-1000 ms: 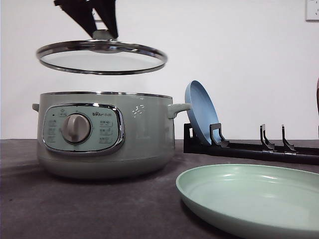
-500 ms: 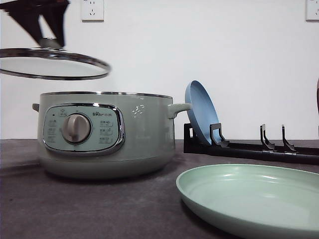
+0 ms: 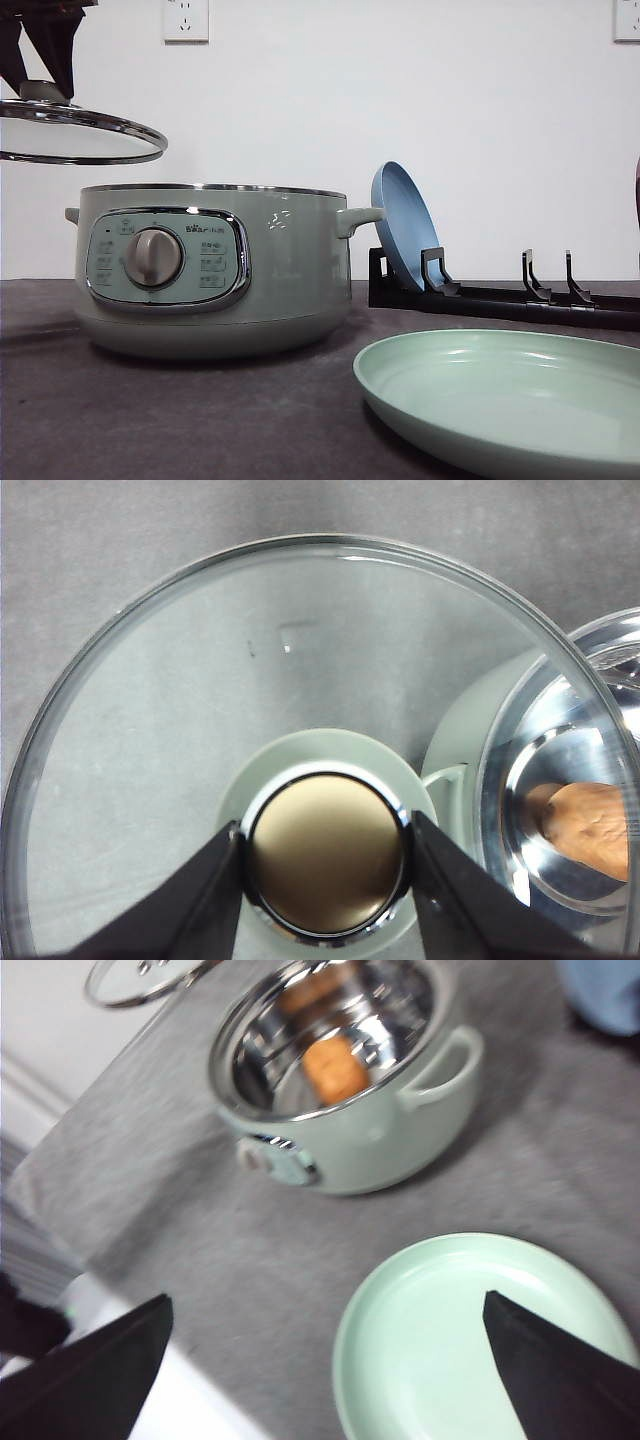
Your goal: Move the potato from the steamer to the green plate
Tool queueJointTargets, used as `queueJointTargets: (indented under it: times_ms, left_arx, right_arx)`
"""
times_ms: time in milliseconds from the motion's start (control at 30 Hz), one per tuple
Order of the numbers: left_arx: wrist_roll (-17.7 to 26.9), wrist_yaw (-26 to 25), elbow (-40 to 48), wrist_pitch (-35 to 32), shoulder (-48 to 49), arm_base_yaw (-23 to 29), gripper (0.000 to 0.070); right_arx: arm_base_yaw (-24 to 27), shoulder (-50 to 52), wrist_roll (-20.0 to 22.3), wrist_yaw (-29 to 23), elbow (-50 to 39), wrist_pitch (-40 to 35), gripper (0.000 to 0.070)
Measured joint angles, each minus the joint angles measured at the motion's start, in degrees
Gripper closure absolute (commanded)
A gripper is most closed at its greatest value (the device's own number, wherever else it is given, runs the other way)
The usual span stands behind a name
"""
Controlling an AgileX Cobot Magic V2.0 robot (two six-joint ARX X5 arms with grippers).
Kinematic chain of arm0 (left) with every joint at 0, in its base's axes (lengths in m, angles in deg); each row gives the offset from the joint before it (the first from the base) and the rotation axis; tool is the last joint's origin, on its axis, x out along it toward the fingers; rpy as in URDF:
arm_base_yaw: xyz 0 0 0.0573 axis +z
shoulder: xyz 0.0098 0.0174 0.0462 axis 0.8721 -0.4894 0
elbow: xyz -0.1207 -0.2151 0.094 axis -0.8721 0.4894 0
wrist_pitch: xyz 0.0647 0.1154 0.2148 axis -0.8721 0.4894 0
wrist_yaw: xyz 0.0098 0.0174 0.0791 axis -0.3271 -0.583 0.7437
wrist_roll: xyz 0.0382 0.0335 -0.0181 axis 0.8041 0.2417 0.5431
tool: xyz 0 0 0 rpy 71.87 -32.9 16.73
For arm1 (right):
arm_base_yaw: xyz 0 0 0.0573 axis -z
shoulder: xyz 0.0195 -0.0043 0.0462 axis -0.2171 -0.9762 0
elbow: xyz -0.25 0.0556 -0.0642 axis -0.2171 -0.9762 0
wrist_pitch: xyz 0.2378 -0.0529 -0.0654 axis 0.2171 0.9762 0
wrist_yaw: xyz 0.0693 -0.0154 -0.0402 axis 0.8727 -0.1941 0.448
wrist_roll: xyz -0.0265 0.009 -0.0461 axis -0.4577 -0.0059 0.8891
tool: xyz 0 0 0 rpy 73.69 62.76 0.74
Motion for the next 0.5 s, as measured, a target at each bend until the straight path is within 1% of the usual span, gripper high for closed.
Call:
queueJointTargets:
  times_ms: [67, 233, 367, 500]
  left_arx:
    - [-0.1, 0.0, 0.0, 0.0, 0.0, 0.1, 0.0700]
    - [-0.2, 0.0, 0.0, 0.0, 0.0, 0.1, 0.0700]
    - [-0.4, 0.0, 0.0, 0.0, 0.0, 0.1, 0.0700]
    - [-0.6, 0.0, 0.0, 0.0, 0.0, 0.1, 0.0700]
  right_arx:
    - [-0.5, -5.4, 0.9, 1.3, 2.2, -0.6, 0.0070]
    - [-4.2, -20.3, 4.7, 1.4, 11.0, -0.4, 0.0070]
    - [-7.1, -33.0, 8.8, 1.1, 21.4, 0.3, 0.0070]
    - [-8.8, -46.1, 12.5, 0.9, 33.0, 3.4, 0.0071]
